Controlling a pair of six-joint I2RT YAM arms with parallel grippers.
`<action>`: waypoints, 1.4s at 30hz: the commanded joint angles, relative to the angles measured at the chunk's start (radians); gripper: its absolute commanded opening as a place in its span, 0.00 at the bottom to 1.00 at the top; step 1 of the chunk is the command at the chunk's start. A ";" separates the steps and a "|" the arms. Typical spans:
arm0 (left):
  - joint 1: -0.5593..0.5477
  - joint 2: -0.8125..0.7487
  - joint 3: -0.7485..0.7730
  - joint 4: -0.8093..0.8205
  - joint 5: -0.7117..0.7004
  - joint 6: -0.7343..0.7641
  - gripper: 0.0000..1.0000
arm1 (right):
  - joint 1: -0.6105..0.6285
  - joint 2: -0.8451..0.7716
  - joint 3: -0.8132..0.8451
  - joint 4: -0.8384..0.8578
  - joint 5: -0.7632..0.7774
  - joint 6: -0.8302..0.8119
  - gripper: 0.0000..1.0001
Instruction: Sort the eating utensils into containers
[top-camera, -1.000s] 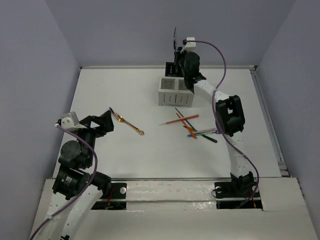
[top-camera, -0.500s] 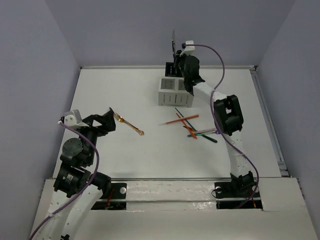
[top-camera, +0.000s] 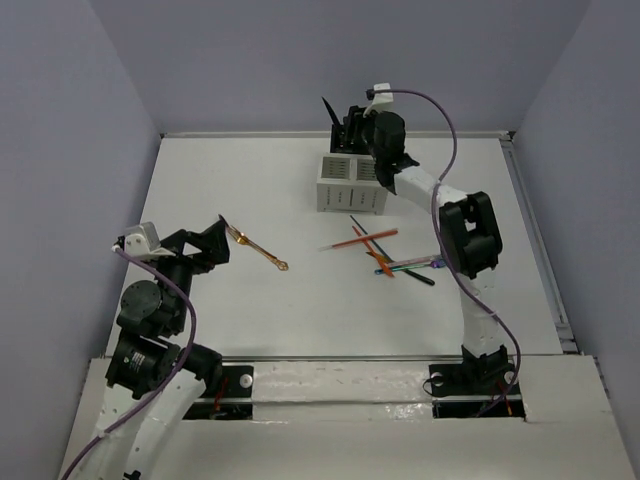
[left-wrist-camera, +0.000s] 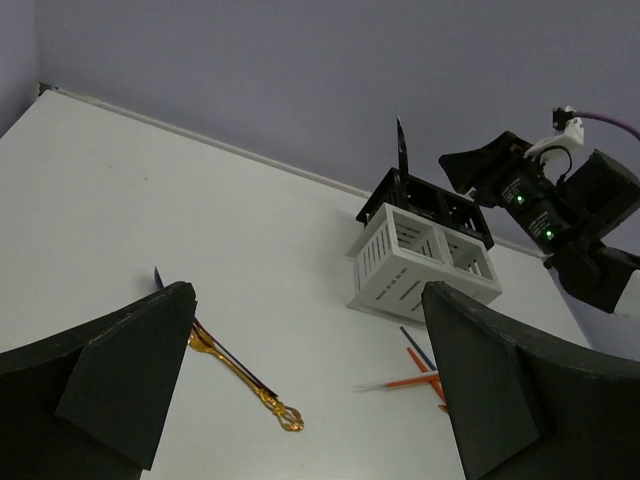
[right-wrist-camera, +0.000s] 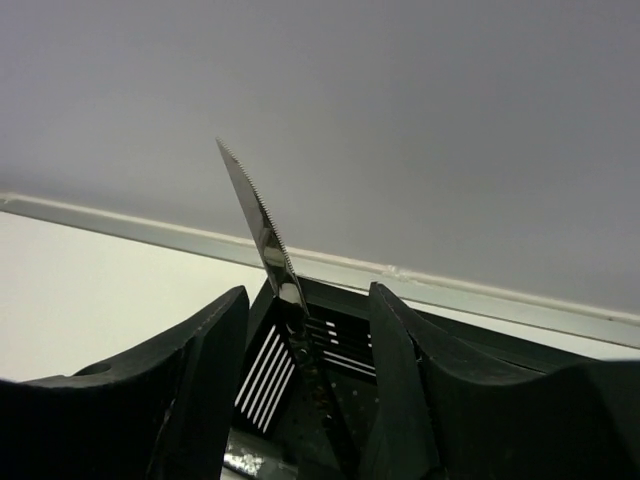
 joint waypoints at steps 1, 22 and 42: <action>0.007 -0.033 0.005 0.060 0.023 0.012 0.99 | -0.001 -0.241 -0.071 -0.185 0.024 0.046 0.60; 0.007 -0.108 -0.003 0.065 0.048 0.006 0.99 | -0.001 -0.358 -0.137 -0.889 0.232 0.086 0.74; -0.003 -0.120 -0.003 0.061 0.045 0.004 0.99 | -0.049 -0.288 -0.114 -0.900 0.313 0.071 0.61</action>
